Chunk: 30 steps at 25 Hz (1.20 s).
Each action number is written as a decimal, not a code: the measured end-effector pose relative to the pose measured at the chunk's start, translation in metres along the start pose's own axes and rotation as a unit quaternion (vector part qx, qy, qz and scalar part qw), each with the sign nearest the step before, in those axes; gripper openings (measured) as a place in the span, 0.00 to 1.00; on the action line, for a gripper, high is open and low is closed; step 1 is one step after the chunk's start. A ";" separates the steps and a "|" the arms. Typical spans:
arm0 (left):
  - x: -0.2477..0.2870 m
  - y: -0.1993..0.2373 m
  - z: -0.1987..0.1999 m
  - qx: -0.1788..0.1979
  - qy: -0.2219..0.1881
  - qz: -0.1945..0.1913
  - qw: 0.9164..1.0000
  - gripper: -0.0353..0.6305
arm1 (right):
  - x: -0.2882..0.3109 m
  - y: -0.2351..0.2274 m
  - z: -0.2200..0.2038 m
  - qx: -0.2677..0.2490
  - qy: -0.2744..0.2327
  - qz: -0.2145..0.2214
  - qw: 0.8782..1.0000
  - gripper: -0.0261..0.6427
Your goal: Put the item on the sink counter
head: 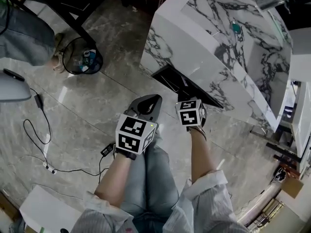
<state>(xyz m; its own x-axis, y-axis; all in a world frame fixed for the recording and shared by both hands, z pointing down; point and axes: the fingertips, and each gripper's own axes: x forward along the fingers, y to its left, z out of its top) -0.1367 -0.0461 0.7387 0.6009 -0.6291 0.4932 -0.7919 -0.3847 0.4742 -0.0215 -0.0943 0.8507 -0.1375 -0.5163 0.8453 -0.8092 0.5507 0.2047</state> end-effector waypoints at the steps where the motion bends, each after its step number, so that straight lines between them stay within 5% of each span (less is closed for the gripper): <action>1: -0.008 -0.003 0.006 -0.003 0.004 0.004 1.000 0.08 | -0.011 0.003 0.003 0.009 0.003 0.005 1.000 0.13; 16: -0.115 -0.081 0.132 0.000 0.008 0.026 1.000 0.08 | -0.211 0.000 0.097 0.109 -0.005 0.037 0.993 0.13; 30: -0.157 -0.221 0.272 0.055 -0.092 -0.104 0.989 0.08 | -0.409 -0.072 0.192 0.178 -0.195 0.036 0.964 0.09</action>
<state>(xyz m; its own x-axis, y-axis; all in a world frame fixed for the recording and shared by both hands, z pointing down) -0.0859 -0.0465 0.3578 0.7306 -0.6364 0.2474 -0.6660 -0.5842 0.4638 -0.0165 -0.0492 0.3955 -0.3485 -0.7310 0.5867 -0.9247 0.3704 -0.0879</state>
